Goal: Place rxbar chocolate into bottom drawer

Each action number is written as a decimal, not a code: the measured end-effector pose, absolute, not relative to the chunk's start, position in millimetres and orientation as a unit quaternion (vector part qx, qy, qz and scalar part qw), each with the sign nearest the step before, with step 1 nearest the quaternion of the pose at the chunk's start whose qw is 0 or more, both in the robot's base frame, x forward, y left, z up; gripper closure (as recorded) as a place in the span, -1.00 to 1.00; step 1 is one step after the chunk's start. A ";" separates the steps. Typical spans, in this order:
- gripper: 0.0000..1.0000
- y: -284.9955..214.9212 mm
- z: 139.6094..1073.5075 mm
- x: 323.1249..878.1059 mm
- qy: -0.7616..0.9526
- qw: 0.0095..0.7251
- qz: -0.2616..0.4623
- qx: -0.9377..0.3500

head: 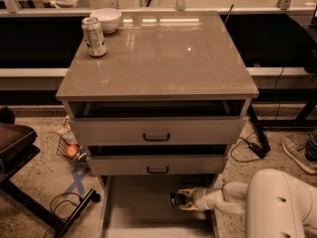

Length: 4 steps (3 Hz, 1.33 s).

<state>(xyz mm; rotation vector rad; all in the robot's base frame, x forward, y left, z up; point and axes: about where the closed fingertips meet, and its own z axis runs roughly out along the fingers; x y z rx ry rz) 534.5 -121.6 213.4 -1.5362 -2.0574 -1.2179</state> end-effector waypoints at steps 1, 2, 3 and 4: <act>-0.36 -119.5 212.8 534.0 -0.716 0.151 -0.424 -0.534; -0.82 -117.3 212.3 533.5 -0.716 0.152 -0.424 -0.533; -1.00 -115.4 211.8 533.1 -0.716 0.154 -0.424 -0.533; -1.00 -115.3 211.8 533.1 -0.716 0.154 -0.424 -0.533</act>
Offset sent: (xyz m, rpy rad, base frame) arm -0.0005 0.0021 -0.0005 0.0019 0.0013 0.0022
